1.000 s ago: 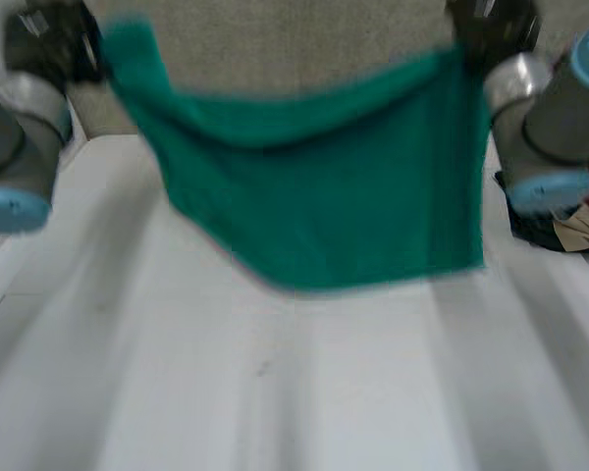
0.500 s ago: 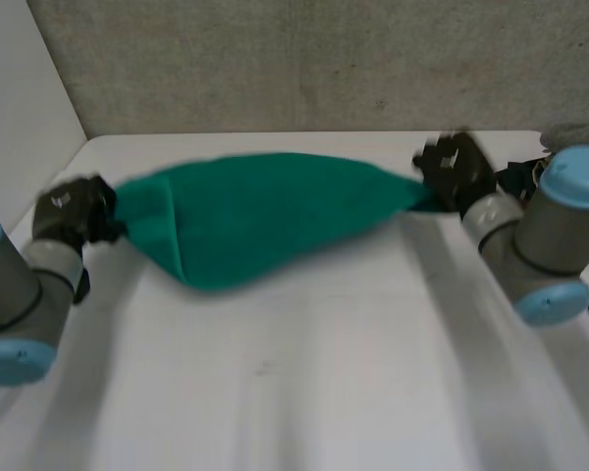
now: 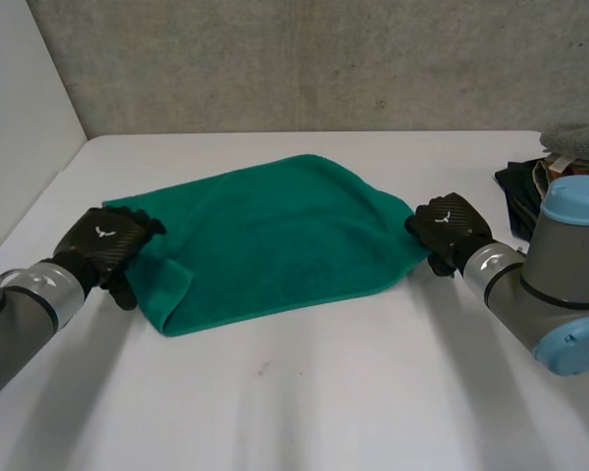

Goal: Fold the laundry.

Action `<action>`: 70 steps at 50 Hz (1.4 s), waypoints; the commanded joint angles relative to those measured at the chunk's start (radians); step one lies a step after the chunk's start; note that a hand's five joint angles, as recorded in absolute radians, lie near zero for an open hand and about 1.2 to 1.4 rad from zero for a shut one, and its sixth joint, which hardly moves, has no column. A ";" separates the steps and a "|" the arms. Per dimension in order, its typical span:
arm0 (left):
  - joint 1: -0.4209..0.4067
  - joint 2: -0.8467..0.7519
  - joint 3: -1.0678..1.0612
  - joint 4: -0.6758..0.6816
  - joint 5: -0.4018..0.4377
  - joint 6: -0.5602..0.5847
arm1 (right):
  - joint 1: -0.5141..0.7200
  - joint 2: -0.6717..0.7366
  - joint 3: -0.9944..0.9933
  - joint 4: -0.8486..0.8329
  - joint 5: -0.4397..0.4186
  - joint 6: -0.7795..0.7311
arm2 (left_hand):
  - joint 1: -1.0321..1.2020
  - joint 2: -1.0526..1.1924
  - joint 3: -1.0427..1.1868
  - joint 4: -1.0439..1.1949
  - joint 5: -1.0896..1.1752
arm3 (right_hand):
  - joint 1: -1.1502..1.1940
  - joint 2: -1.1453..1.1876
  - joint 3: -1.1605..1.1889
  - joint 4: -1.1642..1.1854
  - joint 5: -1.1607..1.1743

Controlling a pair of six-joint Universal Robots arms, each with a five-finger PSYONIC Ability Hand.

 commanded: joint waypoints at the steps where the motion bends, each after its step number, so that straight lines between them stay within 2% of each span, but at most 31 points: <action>1: -0.049 -0.074 0.128 -0.058 0.067 0.156 | -0.008 0.002 0.019 0.003 -0.004 -0.020 | 0.034 0.036 0.038 0.040 0.054 | 0.265 0.223 0.205 0.196 0.218; 6: -0.092 -0.172 0.273 -0.173 0.061 0.254 | -0.012 0.004 0.031 0.005 -0.004 -0.036 | 0.107 0.109 0.111 0.113 0.127 | 0.265 0.223 0.205 0.196 0.218; 10: -0.126 -0.270 0.423 -0.328 0.041 0.326 | -0.018 0.002 0.042 -0.001 -0.004 -0.050 | 0.137 0.139 0.141 0.143 0.157 | 0.265 0.223 0.205 0.196 0.218; 11: -0.132 -0.307 0.478 -0.393 0.027 0.352 | -0.023 0.002 0.045 -0.003 -0.004 -0.055 | 0.143 0.145 0.147 0.149 0.163 | 0.265 0.223 0.205 0.196 0.218; 16: -0.143 -0.393 0.605 -0.529 -0.045 0.395 | -0.040 -0.001 0.048 0.003 -0.006 -0.058 | 0.160 0.162 0.164 0.166 0.180 | 0.265 0.223 0.205 0.196 0.218; 21: -0.147 -0.424 0.649 -0.534 -0.100 0.405 | -0.061 -0.002 0.051 0.008 -0.018 -0.058 | 0.178 0.180 0.182 0.184 0.198 | 0.265 0.223 0.205 0.196 0.218; 35: -0.143 -0.474 0.648 -0.477 -0.131 0.469 | -0.109 0.001 0.059 0.022 -0.044 -0.093 | 0.219 0.221 0.223 0.225 0.239 | 0.265 0.223 0.205 0.196 0.218; 36: -0.143 -0.476 0.648 -0.478 -0.131 0.472 | -0.110 0.002 0.059 0.022 -0.046 -0.096 | 0.242 0.244 0.246 0.248 0.262 | 0.265 0.223 0.205 0.196 0.218; 39: -0.143 -0.478 0.646 -0.475 -0.131 0.474 | -0.115 0.004 0.057 0.029 -0.046 -0.105 | 0.491 0.493 0.495 0.497 0.511 | 0.265 0.223 0.205 0.196 0.218; 40: -0.143 -0.478 0.646 -0.475 -0.131 0.474 | -0.115 0.005 0.057 0.031 -0.046 -0.107 | 0.591 0.593 0.595 0.597 0.611 | 0.265 0.223 0.205 0.196 0.218; 41: -0.143 -0.478 0.645 -0.475 -0.132 0.474 | -0.117 0.005 0.056 0.035 -0.044 -0.112 | 0.787 0.789 0.790 0.793 0.806 | 0.265 0.223 0.205 0.196 0.218; 44: -0.143 -0.470 0.636 -0.477 -0.138 0.474 | -0.118 0.002 0.056 0.046 -0.044 -0.121 | 1.032 1.033 1.035 1.037 1.051 | 0.265 0.223 0.205 0.196 0.218; 45: -0.143 -0.453 0.623 -0.478 -0.149 0.472 | -0.120 -0.001 0.054 0.057 -0.042 -0.125 | 1.093 1.095 1.097 1.099 1.113 | 0.265 0.223 0.205 0.196 0.218; 51: -0.123 -0.300 0.515 -0.471 -0.187 0.415 | -0.138 -0.050 0.045 0.135 -0.029 -0.161 | 1.094 1.096 1.097 1.100 1.113 | 0.265 0.223 0.205 0.196 0.218; 55: -0.088 -0.140 0.387 -0.471 -0.189 0.322 | -0.175 -0.120 0.042 0.261 -0.010 -0.223 | 1.094 1.096 1.097 1.100 1.113 | 0.265 0.223 0.205 0.196 0.218; 57: -0.063 -0.044 0.297 -0.489 -0.194 0.280 | -0.202 -0.174 0.047 0.374 0.003 -0.286 | 1.094 1.096 1.097 1.100 1.113 | 0.265 0.223 0.205 0.196 0.218; 64: 0.049 0.194 0.076 -0.689 -0.184 0.286 | -0.336 -0.326 0.102 0.782 0.033 -0.547 | 1.094 1.096 1.097 1.100 1.113 | 0.265 0.223 0.205 0.196 0.218; 68: 0.078 0.245 0.021 -0.783 -0.134 0.300 | -0.356 -0.367 0.137 0.807 -0.002 -0.639 | 1.094 1.096 1.097 1.100 1.113 | 0.265 0.223 0.205 0.196 0.218; 70: 0.078 0.242 0.014 -0.780 -0.112 0.299 | -0.351 -0.369 0.146 0.801 -0.012 -0.639 | 1.094 1.096 1.097 1.100 1.113 | 0.265 0.223 0.205 0.196 0.218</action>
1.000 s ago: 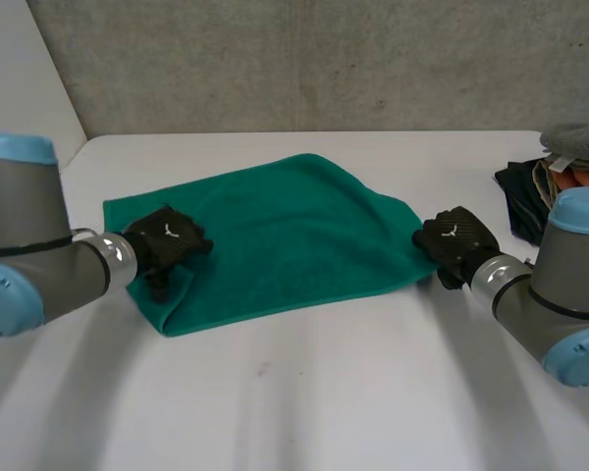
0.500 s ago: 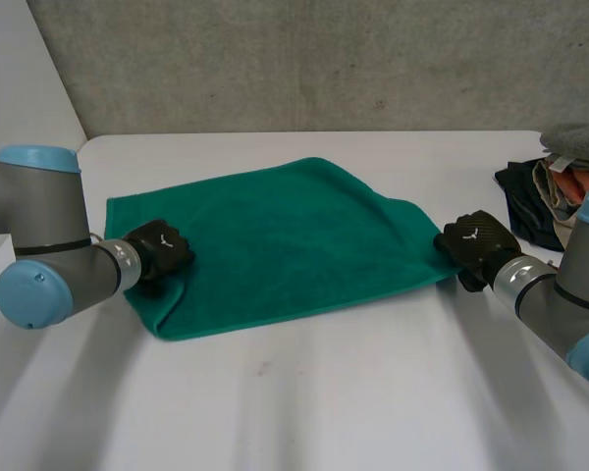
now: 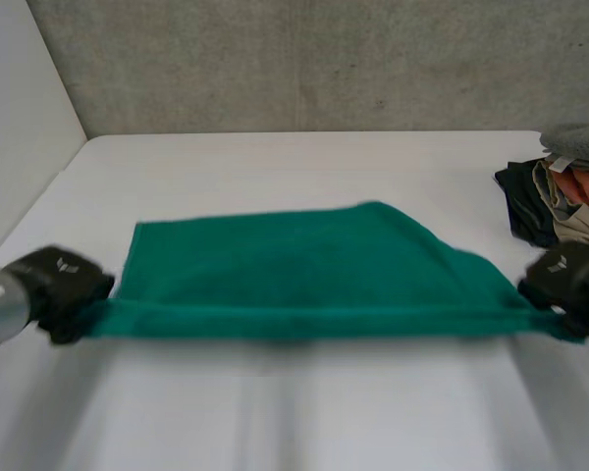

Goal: Fold the laundry.

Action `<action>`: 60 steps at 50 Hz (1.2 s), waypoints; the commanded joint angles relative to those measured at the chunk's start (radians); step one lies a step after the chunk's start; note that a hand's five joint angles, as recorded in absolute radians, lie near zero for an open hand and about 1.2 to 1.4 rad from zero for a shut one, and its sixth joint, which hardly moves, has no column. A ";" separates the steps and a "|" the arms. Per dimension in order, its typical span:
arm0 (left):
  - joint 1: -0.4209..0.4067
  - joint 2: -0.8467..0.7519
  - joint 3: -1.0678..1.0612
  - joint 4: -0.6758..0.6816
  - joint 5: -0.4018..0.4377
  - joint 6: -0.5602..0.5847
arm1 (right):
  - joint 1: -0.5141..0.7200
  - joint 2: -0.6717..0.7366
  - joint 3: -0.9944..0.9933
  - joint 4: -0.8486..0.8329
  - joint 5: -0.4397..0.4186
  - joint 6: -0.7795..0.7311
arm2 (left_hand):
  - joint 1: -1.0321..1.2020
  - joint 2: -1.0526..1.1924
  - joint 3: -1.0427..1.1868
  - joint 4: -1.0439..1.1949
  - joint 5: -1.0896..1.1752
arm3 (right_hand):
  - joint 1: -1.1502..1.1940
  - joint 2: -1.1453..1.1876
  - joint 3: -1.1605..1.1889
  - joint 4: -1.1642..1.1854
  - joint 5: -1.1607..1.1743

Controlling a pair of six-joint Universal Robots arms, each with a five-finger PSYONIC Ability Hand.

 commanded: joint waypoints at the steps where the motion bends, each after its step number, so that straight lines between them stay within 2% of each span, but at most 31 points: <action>1: 0.041 0.058 -0.077 -0.105 0.077 0.021 | -0.030 -0.053 0.052 0.070 -0.038 -0.117 | 0.244 0.202 0.207 0.198 0.236 | 0.265 0.223 0.205 0.196 0.218; 5: 0.027 -0.012 -0.057 -0.015 0.083 -0.007 | -0.010 -0.008 0.038 0.052 -0.035 -0.108 | 0.244 0.202 0.207 0.198 0.236 | 0.265 0.223 0.205 0.196 0.218; 12: -0.051 -0.222 0.111 0.186 -0.012 -0.119 | 0.089 0.151 -0.092 -0.048 0.031 -0.003 | 0.244 0.202 0.207 0.198 0.236 | 0.265 0.223 0.205 0.196 0.218; 15: -0.087 -0.307 0.235 0.244 -0.041 -0.147 | 0.138 0.219 -0.201 -0.112 0.076 0.061 | 0.244 0.202 0.207 0.198 0.236 | 0.265 0.223 0.205 0.196 0.218; 20: -0.116 -0.388 0.484 0.368 -0.063 -0.193 | 0.197 0.309 -0.452 -0.275 0.099 0.164 | 0.244 0.202 0.207 0.198 0.236 | 0.265 0.223 0.205 0.196 0.218; 21: -0.117 -0.396 0.568 0.435 -0.069 -0.223 | 0.206 0.329 -0.551 -0.354 0.105 0.213 | 0.244 0.202 0.207 0.198 0.236 | 0.265 0.223 0.205 0.196 0.218; 24: -0.114 -0.394 0.665 0.566 -0.095 -0.311 | 0.211 0.343 -0.675 -0.506 0.117 0.302 | 0.244 0.202 0.207 0.198 0.236 | 0.265 0.223 0.205 0.196 0.218; 25: -0.110 -0.381 0.696 0.677 -0.116 -0.387 | 0.206 0.342 -0.717 -0.633 0.119 0.357 | 0.244 0.202 0.207 0.198 0.236 | 0.265 0.223 0.205 0.196 0.218; 26: -0.107 -0.373 0.705 0.727 -0.126 -0.413 | 0.203 0.342 -0.730 -0.714 0.117 0.389 | 0.244 0.202 0.207 0.198 0.236 | 0.265 0.223 0.205 0.196 0.218; 27: -0.104 -0.367 0.714 0.779 -0.135 -0.449 | 0.201 0.339 -0.733 -0.773 0.114 0.414 | 0.244 0.202 0.207 0.198 0.236 | 0.265 0.223 0.205 0.196 0.218; 28: -0.095 -0.356 0.717 0.888 -0.158 -0.511 | 0.198 0.323 -0.720 -0.913 0.104 0.473 | 0.244 0.202 0.207 0.198 0.236 | 0.265 0.223 0.205 0.196 0.218; 30: -0.088 -0.344 0.707 0.980 -0.167 -0.573 | 0.197 0.311 -0.694 -1.038 0.088 0.535 | 0.244 0.202 0.207 0.198 0.236 | 0.265 0.223 0.205 0.196 0.218; 32: -0.088 -0.332 0.688 1.046 -0.147 -0.637 | 0.198 0.297 -0.643 -1.191 0.058 0.622 | 0.244 0.202 0.207 0.198 0.236 | 0.265 0.223 0.205 0.196 0.218; 34: -0.082 -0.330 0.685 1.039 -0.130 -0.676 | 0.198 0.290 -0.611 -1.244 0.036 0.664 | 0.244 0.202 0.207 0.198 0.236 | 0.265 0.223 0.205 0.196 0.218; 39: -0.076 -0.351 0.667 0.936 -0.093 -0.710 | 0.204 0.289 -0.571 -1.229 0.022 0.682 | 0.244 0.202 0.207 0.198 0.236 | 0.265 0.223 0.205 0.196 0.218; 43: -0.064 -0.387 0.604 0.844 -0.083 -0.705 | 0.211 0.315 -0.560 -1.127 0.024 0.682 | 0.244 0.202 0.207 0.198 0.236 | 0.265 0.223 0.205 0.196 0.218; 50: -0.062 -0.442 0.458 0.838 -0.043 -0.681 | 0.217 0.398 -0.539 -0.941 0.024 0.658 | 0.244 0.202 0.207 0.198 0.236 | 0.265 0.223 0.205 0.196 0.218; 55: -0.065 -0.502 0.328 0.826 0.022 -0.635 | 0.226 0.466 -0.470 -0.785 0.019 0.578 | 0.244 0.202 0.207 0.198 0.236 | 0.265 0.223 0.205 0.196 0.218; 60: -0.061 -0.503 0.214 0.761 0.043 -0.579 | 0.209 0.484 -0.404 -0.679 0.028 0.476 | 0.244 0.202 0.207 0.198 0.236 | 0.265 0.223 0.205 0.196 0.218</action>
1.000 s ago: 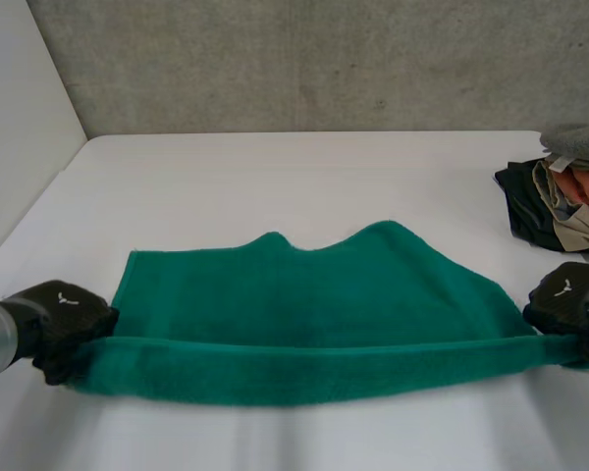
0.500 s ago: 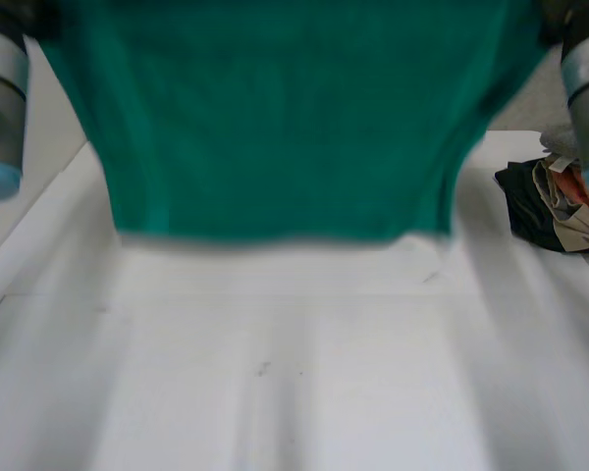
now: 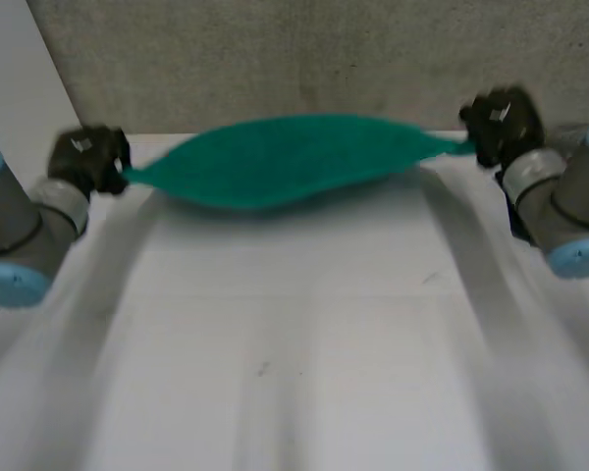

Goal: Fold the laundry.

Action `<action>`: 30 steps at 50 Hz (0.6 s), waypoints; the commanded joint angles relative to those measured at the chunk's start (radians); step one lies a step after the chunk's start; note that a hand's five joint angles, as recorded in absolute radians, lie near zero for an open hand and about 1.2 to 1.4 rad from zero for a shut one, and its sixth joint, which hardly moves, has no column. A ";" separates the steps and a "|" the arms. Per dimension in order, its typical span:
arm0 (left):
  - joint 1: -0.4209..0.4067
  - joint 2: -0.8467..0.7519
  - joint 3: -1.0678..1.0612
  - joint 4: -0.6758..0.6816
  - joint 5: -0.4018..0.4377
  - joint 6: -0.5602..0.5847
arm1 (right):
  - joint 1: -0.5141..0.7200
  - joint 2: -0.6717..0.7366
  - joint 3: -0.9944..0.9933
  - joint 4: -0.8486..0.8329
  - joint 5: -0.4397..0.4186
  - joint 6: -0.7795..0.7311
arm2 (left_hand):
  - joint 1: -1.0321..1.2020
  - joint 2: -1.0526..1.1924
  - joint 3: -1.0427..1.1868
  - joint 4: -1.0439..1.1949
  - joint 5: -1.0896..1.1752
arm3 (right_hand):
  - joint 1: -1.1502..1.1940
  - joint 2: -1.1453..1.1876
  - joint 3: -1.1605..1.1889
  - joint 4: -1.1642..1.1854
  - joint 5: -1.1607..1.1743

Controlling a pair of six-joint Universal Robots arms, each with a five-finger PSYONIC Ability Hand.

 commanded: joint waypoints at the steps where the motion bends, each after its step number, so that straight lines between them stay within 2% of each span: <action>1: 0.004 -0.011 -0.161 -0.078 0.039 0.076 | -0.017 0.029 0.097 0.158 0.007 -0.136 | 0.244 0.198 0.203 0.193 0.217 | 0.265 0.222 0.204 0.194 0.196; 5: 0.030 0.062 -0.255 -0.201 0.035 0.134 | -0.039 -0.029 0.179 0.318 0.007 -0.212 | 0.244 0.198 0.203 0.193 0.217 | 0.265 0.222 0.204 0.194 0.196; 11: 0.125 0.300 -0.410 -0.506 0.022 0.223 | -0.100 -0.224 0.361 0.592 0.052 -0.322 | 0.244 0.198 0.203 0.193 0.217 | 0.265 0.222 0.204 0.194 0.196; 14: 0.182 0.419 -0.471 -0.646 0.062 0.277 | -0.134 -0.324 0.459 0.700 0.070 -0.394 | 0.244 0.198 0.203 0.193 0.217 | 0.265 0.222 0.204 0.194 0.196; 15: 0.208 0.464 -0.491 -0.707 0.099 0.323 | -0.141 -0.347 0.481 0.718 0.070 -0.422 | 0.244 0.198 0.203 0.193 0.217 | 0.265 0.222 0.204 0.194 0.196; 19: 0.240 0.484 -0.514 -0.809 0.179 0.441 | -0.172 -0.423 0.574 0.778 0.043 -0.627 | 0.244 0.198 0.203 0.193 0.217 | 0.265 0.222 0.204 0.194 0.196; 21: 0.240 0.476 -0.502 -0.820 0.191 0.473 | -0.168 -0.420 0.576 0.769 0.038 -0.664 | 0.244 0.198 0.203 0.193 0.217 | 0.265 0.222 0.204 0.194 0.196; 24: 0.222 0.421 -0.451 -0.791 0.162 0.478 | -0.145 -0.370 0.536 0.726 0.041 -0.632 | 0.244 0.198 0.203 0.193 0.217 | 0.265 0.222 0.204 0.194 0.196; 30: 0.142 0.280 -0.300 -0.645 0.067 0.354 | -0.088 -0.221 0.365 0.575 0.079 -0.450 | 0.244 0.198 0.203 0.193 0.217 | 0.265 0.222 0.204 0.194 0.196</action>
